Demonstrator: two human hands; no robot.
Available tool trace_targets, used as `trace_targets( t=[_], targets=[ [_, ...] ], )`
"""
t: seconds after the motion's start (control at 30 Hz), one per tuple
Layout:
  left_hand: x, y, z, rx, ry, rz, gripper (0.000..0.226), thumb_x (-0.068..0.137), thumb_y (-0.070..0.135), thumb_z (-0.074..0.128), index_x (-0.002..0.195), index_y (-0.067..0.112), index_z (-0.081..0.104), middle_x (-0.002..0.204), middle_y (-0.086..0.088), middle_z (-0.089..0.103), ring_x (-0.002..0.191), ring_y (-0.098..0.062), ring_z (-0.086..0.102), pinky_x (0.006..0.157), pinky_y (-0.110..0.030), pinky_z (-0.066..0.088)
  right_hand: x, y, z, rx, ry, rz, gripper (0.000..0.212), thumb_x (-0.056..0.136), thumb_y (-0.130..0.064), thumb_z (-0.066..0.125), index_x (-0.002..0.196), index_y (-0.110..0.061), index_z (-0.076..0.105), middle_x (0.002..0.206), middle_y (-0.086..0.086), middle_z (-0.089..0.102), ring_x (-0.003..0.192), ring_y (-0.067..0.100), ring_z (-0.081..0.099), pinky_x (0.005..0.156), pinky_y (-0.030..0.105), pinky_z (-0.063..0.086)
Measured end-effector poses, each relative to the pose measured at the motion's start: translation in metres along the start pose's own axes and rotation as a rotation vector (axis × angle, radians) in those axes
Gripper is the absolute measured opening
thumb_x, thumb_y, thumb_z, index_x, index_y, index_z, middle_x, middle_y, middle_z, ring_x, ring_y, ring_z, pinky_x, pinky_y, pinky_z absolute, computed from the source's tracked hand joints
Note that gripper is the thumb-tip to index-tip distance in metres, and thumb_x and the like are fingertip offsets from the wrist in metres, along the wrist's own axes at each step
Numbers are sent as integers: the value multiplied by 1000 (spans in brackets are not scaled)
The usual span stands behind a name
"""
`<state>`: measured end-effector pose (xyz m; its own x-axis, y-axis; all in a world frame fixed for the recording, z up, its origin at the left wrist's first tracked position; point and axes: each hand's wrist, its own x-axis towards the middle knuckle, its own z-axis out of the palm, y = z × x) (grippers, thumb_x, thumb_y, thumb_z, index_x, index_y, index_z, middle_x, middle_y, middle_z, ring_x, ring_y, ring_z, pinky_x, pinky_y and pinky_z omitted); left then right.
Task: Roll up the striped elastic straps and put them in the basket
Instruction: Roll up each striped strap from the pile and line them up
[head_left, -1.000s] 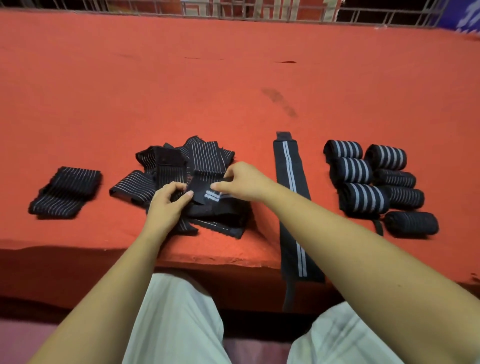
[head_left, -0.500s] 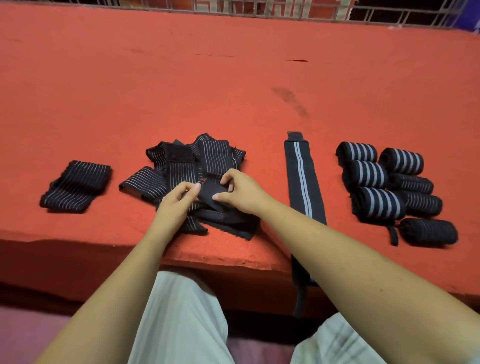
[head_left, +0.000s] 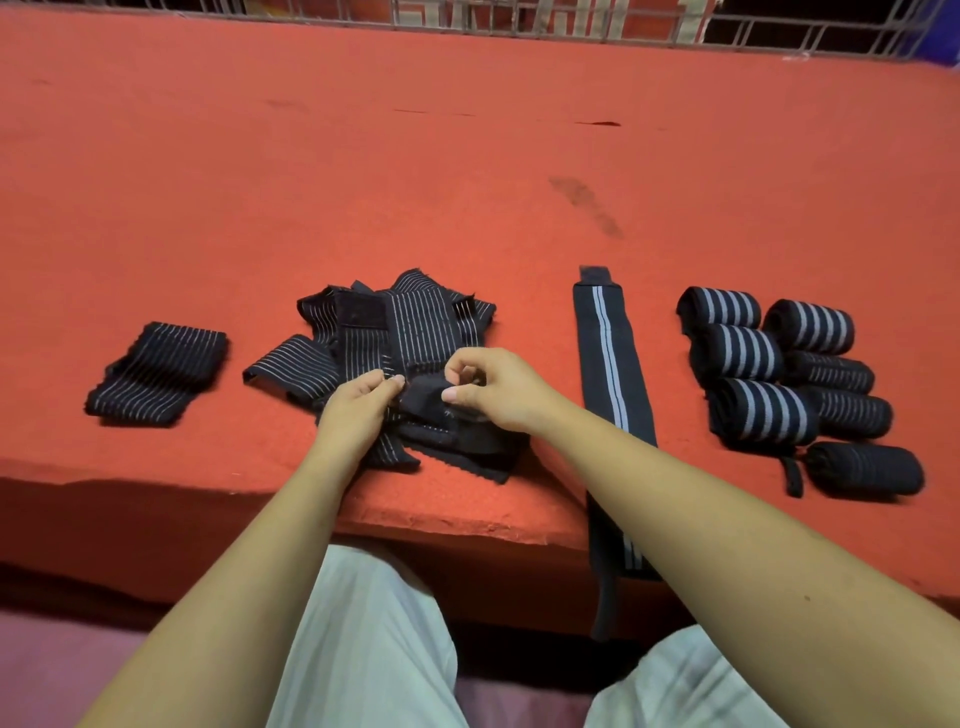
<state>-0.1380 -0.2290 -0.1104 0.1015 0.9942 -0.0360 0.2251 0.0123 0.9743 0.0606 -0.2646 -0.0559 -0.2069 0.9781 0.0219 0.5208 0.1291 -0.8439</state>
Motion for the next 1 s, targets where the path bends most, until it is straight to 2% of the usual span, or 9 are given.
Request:
trace_targets(
  t=[0.07, 0.23, 0.37, 0.43, 0.5, 0.57, 0.7, 0.83, 1.0],
  targets=[
    [6, -6, -2, 18, 21, -19, 51, 76, 53, 62, 78, 3, 57, 75, -5, 64, 73, -21, 60, 82, -42, 49, -6, -1, -10, 99, 38, -14, 16, 92, -2, 65, 85, -11, 54, 77, 8, 55, 63, 15, 46, 55, 21, 42],
    [5, -4, 2, 183, 101, -27, 44, 79, 51, 51, 83, 9, 64, 79, -5, 73, 87, -29, 69, 89, -45, 53, -15, 7, -46, 373, 261, -39, 20, 93, -1, 63, 83, -16, 55, 82, 4, 63, 76, 13, 57, 76, 29, 45],
    [0, 14, 9, 187, 186, -82, 33, 83, 51, 50, 83, 19, 58, 81, 2, 66, 93, -26, 63, 89, -42, 47, -25, 2, -63, 161, 207, -78, 25, 88, 3, 67, 79, -16, 54, 70, -11, 56, 62, -4, 48, 65, 13, 40],
    [0, 32, 9, 88, 105, -137, 47, 85, 65, 49, 89, 21, 65, 90, 3, 70, 93, -20, 65, 85, -39, 45, -28, -1, -57, 43, 132, -82, 23, 86, 1, 70, 79, -15, 55, 72, -8, 55, 62, -4, 48, 67, 13, 41],
    [-5, 49, 10, 119, 10, -174, 58, 87, 74, 49, 82, 18, 65, 81, 2, 68, 76, -16, 61, 72, -34, 41, -31, 2, -46, -39, 57, -94, 18, 86, -3, 71, 80, -12, 57, 74, -8, 57, 67, -1, 49, 70, 16, 42],
    [-10, 54, 14, 161, -61, -171, 50, 87, 68, 58, 83, 18, 66, 72, 1, 63, 69, -17, 58, 68, -31, 41, -32, 4, -36, -82, 32, -116, 15, 86, -6, 70, 82, -11, 57, 73, -10, 56, 69, 2, 49, 73, 23, 44],
    [-13, 52, 20, 141, -60, -137, 17, 88, 22, 72, 79, 12, 62, 64, 2, 63, 59, -16, 59, 56, -26, 47, -31, 3, -27, -87, 24, -118, 16, 86, -12, 69, 81, -19, 55, 75, -10, 60, 74, 8, 53, 80, 39, 50],
    [-6, 49, 19, 6, 87, -132, 10, 85, 12, 73, 93, 7, 68, 86, -9, 76, 82, -28, 74, 80, -45, 61, -34, -5, -37, 134, 108, -82, 19, 91, -3, 65, 83, -16, 53, 78, 0, 54, 74, 11, 48, 72, 28, 40],
    [12, 43, 10, 112, 275, -100, 8, 86, 15, 70, 88, 14, 62, 93, -7, 72, 92, -29, 69, 87, -42, 56, -41, -5, -45, 397, 257, -69, 20, 92, -6, 62, 81, -20, 53, 80, 6, 59, 75, 17, 52, 73, 31, 40]
  ],
)
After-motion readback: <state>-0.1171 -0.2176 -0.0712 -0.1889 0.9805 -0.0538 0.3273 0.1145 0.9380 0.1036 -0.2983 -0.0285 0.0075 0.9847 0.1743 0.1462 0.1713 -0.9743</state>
